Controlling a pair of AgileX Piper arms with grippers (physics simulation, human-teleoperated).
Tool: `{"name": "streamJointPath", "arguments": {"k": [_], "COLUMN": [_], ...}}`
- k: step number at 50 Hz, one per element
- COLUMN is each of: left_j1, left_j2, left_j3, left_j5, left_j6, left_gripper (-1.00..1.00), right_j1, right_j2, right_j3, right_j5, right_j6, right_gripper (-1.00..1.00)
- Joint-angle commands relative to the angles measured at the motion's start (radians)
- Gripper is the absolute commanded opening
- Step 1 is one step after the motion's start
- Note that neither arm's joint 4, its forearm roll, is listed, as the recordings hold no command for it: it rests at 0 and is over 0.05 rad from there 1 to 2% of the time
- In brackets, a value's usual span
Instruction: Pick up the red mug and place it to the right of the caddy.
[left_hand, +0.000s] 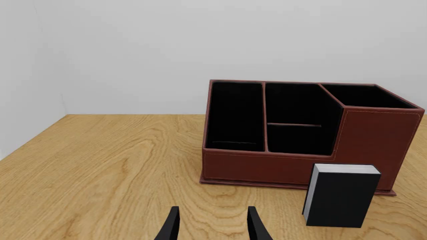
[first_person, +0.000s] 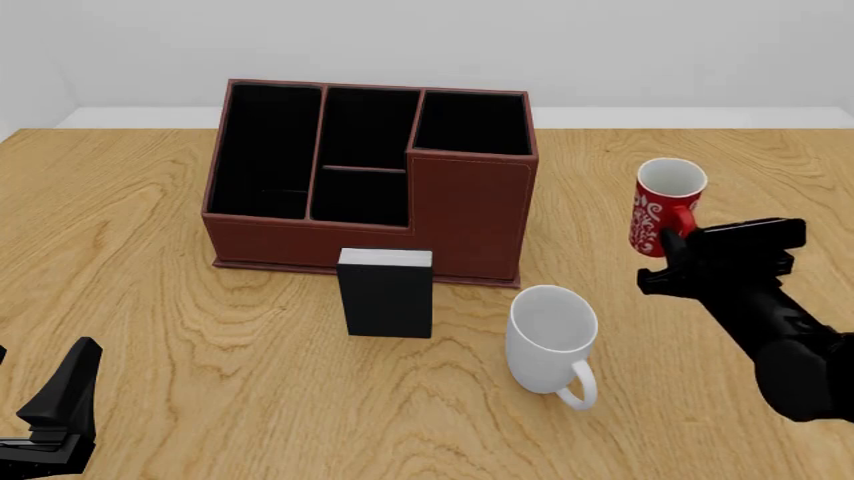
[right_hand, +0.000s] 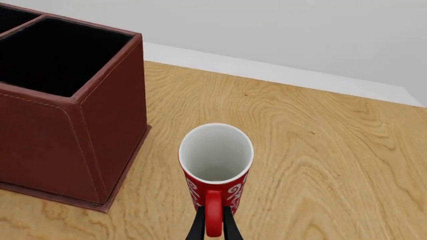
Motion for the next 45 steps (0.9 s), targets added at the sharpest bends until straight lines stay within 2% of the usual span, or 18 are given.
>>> {"name": "streamJointPath", "arguments": {"k": [1, 16, 45], "left_j1": [0.000, 0.000, 0.000], "left_j2": [0.000, 0.000, 0.000], "left_j3": [0.000, 0.000, 0.000], "left_j5": [0.000, 0.000, 0.000], "left_j6": [0.000, 0.000, 0.000], "left_gripper": [1.00, 1.00, 1.00], "right_j1": [0.033, 0.042, 0.082], "right_j2": [0.174, 0.286, 0.453], "right_j3": [-0.124, -0.245, -0.316], "right_j5": [-0.053, -0.044, -0.088], "right_j6": [-0.004, -0.014, -0.006], "right_gripper": [-1.00, -1.00, -1.00]}}
